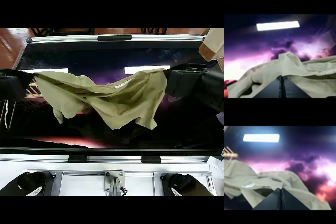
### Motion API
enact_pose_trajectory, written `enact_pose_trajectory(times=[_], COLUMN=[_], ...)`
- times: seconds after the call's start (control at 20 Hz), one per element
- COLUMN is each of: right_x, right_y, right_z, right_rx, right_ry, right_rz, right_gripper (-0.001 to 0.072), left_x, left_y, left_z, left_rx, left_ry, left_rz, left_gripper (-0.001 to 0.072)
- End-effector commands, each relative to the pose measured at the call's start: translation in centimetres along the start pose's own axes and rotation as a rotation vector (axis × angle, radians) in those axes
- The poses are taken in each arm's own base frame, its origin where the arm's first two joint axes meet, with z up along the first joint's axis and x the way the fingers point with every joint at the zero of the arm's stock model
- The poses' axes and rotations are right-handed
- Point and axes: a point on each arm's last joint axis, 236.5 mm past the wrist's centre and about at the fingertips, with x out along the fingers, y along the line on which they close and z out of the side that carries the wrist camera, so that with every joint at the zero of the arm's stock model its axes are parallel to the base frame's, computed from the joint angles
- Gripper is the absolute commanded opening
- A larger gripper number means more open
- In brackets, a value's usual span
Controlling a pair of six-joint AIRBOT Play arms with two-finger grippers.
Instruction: Fold the shirts.
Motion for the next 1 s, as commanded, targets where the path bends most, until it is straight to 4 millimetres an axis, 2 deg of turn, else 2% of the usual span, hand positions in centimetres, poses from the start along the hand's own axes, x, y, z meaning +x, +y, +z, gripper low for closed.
enact_pose_trajectory(times=[0.0,0.15,0.3,0.4,0.5,0.55,0.65,0.85,0.95], right_x=[0.6,2.2,5.5,8.0,11.2,12.9,15.5,19.9,21.7], right_y=[-1.7,-2.2,-2.3,-3.5,-4.3,-4.3,-4.4,-4.9,-3.5], right_z=[-3.9,-7.9,-12.4,-16.0,-18.6,-19.5,-20.8,-22.1,-22.3], right_rx=[-0.003,-0.043,-0.066,-0.078,-0.083,-0.078,-0.078,-0.114,-0.06], right_ry=[0.186,0.381,0.545,0.639,0.655,0.648,0.648,0.642,0.615], right_rz=[-0.084,-0.123,-0.123,-0.164,-0.176,-0.166,-0.16,-0.169,-0.118], right_gripper=[0.0053,0.0053,0.0053,0.0053,0.0053,0.0054,0.0054,0.0054,0.0054], left_x=[1.1,4.4,6.7,7.5,7.8,7.9,8.2,9.4,9.7], left_y=[1.1,2.8,3.8,4.1,4.6,4.6,4.0,0.5,-0.5], left_z=[-4.0,-10.8,-17.4,-20.7,-22.9,-23.4,-23.3,-21.6,-21.0], left_rx=[0.012,0.028,-0.014,-0.015,-0.013,-0.017,-0.04,-0.116,-0.114], left_ry=[0.133,0.318,0.466,0.537,0.589,0.601,0.586,0.503,0.469], left_rz=[0.043,0.109,0.148,0.151,0.163,0.166,0.143,0.007,-0.028], left_gripper=[0.0042,0.0042,0.0043,0.0043,0.0043,0.0043,0.0043,0.0043,0.0043])
